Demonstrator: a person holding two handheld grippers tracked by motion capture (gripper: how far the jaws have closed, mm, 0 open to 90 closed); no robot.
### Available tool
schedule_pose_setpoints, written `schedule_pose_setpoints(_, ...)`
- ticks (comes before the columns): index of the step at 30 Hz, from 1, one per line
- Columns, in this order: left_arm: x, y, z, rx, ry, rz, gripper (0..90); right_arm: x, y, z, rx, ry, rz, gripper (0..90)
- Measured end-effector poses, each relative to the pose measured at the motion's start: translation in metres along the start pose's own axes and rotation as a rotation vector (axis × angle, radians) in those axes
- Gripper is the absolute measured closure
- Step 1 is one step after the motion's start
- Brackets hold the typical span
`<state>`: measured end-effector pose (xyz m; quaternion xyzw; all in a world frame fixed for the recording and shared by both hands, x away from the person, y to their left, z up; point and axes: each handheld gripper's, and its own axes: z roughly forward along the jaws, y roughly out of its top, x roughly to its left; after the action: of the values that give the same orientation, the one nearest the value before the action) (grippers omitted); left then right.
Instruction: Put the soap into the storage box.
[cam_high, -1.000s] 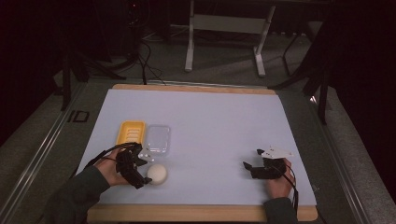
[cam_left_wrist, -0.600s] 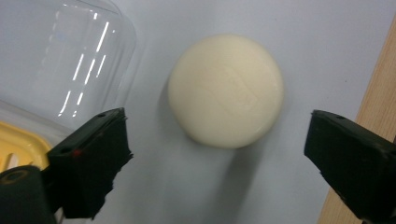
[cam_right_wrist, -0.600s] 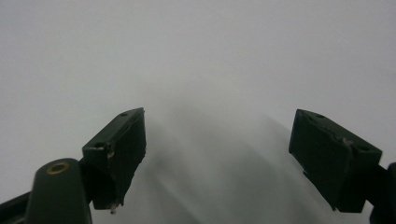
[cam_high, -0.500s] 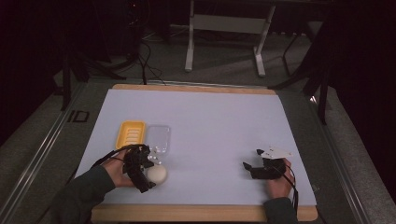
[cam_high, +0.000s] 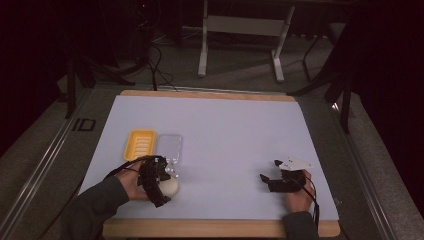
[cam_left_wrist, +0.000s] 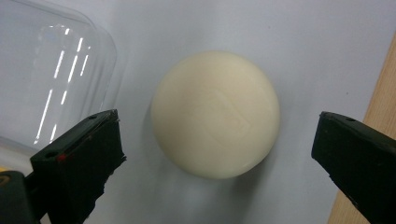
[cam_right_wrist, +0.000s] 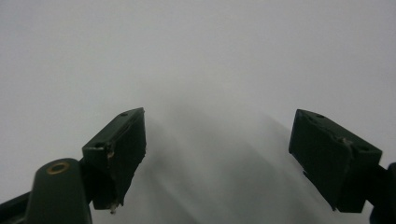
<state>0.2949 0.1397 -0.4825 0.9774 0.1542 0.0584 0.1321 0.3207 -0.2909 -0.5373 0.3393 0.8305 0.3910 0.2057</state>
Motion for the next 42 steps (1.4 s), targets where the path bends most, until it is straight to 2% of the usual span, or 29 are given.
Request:
schedule_pose_setpoints(17, 0.004, 0.006, 0.018, 0.028, -0.020, 0.000, 2.4, 0.001, 0.000, 0.000, 0.005, 0.001, -0.004, 18.6)
schedule_pose_setpoints(19, 0.004, 0.006, 0.019, 0.027, -0.030, 0.007, 5.4, 0.001, 0.000, 0.000, 0.005, 0.001, -0.004, 18.6)
schedule_pose_setpoints(27, 0.005, 0.007, 0.026, 0.047, -0.031, 0.005, 7.0, 0.001, 0.000, 0.000, 0.006, 0.001, -0.004, 18.6)
schedule_pose_setpoints(35, 0.005, 0.008, 0.030, 0.059, -0.038, 0.012, 13.4, 0.001, 0.000, 0.000, 0.006, 0.001, -0.006, 18.6)
schedule_pose_setpoints(42, 0.006, 0.010, 0.029, 0.082, -0.069, 0.019, 19.0, 0.001, 0.000, 0.000, 0.006, 0.000, -0.007, 18.6)
